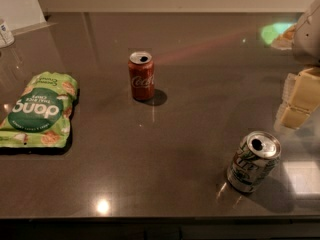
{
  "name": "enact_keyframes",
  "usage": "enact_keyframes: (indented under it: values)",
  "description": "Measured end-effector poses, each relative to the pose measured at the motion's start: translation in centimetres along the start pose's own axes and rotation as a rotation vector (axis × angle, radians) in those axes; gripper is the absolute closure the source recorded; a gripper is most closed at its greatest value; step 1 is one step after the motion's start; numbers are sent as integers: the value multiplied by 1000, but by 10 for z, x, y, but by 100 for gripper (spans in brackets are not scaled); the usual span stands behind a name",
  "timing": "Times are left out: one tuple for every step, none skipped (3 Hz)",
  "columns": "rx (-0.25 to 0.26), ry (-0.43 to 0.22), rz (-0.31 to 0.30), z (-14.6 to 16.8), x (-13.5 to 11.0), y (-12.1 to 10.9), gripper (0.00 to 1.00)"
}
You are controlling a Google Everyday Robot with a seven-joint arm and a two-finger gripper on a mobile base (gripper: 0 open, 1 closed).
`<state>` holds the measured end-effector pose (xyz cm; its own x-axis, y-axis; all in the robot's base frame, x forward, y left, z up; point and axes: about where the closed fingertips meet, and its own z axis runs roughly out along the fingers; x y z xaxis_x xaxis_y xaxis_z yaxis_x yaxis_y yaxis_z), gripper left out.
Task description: Move 7up can near coke can
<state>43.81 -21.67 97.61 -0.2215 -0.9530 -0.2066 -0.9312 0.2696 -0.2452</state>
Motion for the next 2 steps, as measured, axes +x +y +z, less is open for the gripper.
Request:
enact_keyframes:
  values:
    - [0, 0, 0, 0, 0, 0, 0]
    - [-23, -44, -3, -1, 5, 9, 0]
